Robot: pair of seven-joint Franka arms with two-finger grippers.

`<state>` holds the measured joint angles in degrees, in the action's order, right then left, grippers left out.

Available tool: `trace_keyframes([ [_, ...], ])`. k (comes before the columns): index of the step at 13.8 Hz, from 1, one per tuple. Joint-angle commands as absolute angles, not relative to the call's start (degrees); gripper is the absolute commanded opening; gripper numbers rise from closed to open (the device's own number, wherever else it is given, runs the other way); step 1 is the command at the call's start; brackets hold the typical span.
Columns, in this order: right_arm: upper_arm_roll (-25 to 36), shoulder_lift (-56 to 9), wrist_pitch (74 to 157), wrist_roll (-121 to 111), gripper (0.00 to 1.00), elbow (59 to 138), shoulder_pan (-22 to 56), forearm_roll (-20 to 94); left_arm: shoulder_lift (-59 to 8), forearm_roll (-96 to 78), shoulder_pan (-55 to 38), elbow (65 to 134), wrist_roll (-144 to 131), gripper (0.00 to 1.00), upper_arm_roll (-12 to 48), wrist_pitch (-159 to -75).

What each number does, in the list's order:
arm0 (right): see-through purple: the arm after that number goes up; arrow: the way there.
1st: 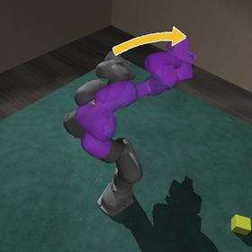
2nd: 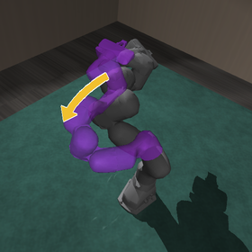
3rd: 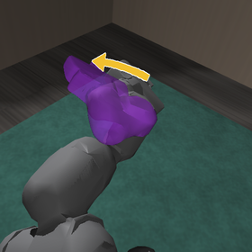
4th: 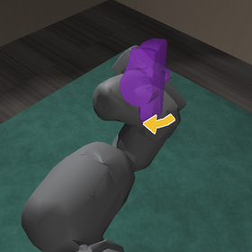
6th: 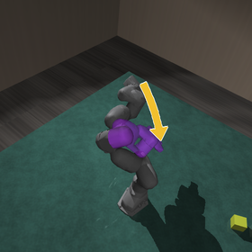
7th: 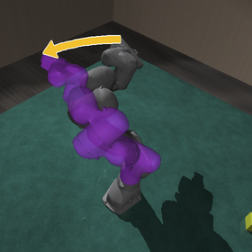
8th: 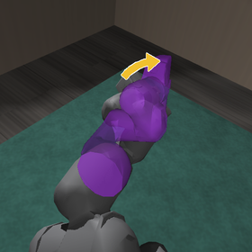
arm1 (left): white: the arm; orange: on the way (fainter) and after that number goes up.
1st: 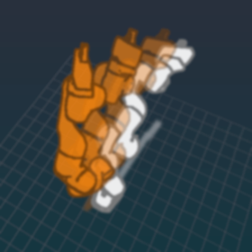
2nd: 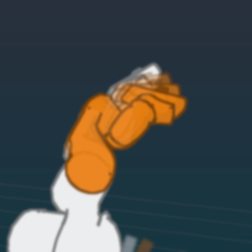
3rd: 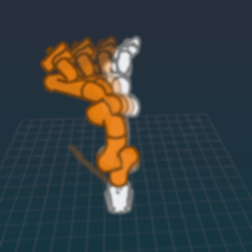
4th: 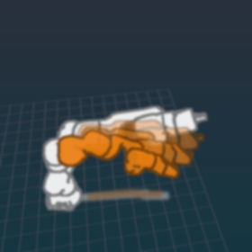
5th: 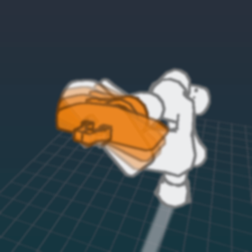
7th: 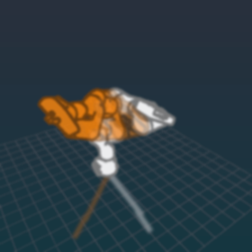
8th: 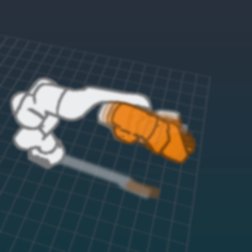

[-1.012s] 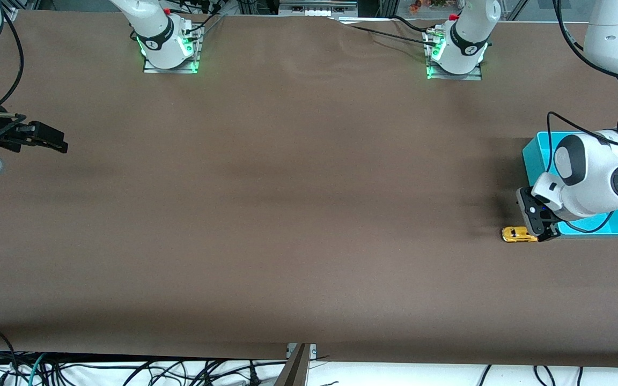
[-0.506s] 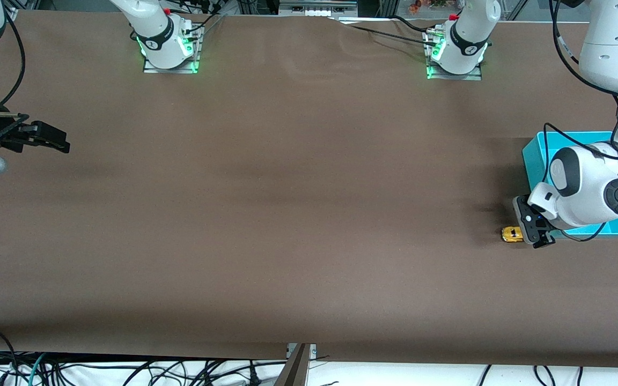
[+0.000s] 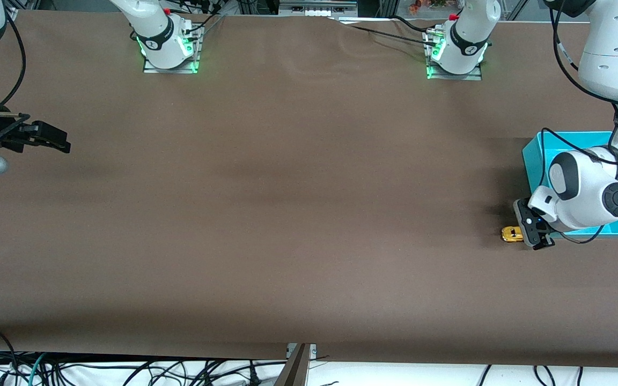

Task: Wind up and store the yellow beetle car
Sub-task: 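Close the left gripper on the yellow car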

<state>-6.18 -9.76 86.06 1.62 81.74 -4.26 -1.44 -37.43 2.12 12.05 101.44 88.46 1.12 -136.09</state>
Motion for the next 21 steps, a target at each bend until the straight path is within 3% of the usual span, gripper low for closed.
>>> trace_keyframes([
  [1,-6.4,-9.4,86.1,1.0,1.0,81.7,-4.2,-1.5,-38.4,3.1,12.6,100.4,88.9,0.11,1.6,-135.6],
  [2,-6.3,-9.4,86.1,0.9,1.0,81.7,-4.3,-1.5,-38.1,2.9,12.6,100.4,88.7,0.02,1.6,-135.6],
  [3,-6.3,-9.4,86.0,0.9,1.0,81.7,-4.3,-1.5,-37.9,3.0,12.6,100.4,87.9,0.0,1.5,-135.5],
  [9,-6.3,-9.4,86.0,0.9,1.0,81.7,-4.4,-1.5,-37.1,3.3,12.6,100.4,87.7,0.0,1.6,-135.5],
  [21,-6.3,-9.4,86.1,0.9,1.0,81.7,-4.3,-1.4,-17.3,-5.4,12.7,103.3,79.8,0.0,2.6,-121.8],
])
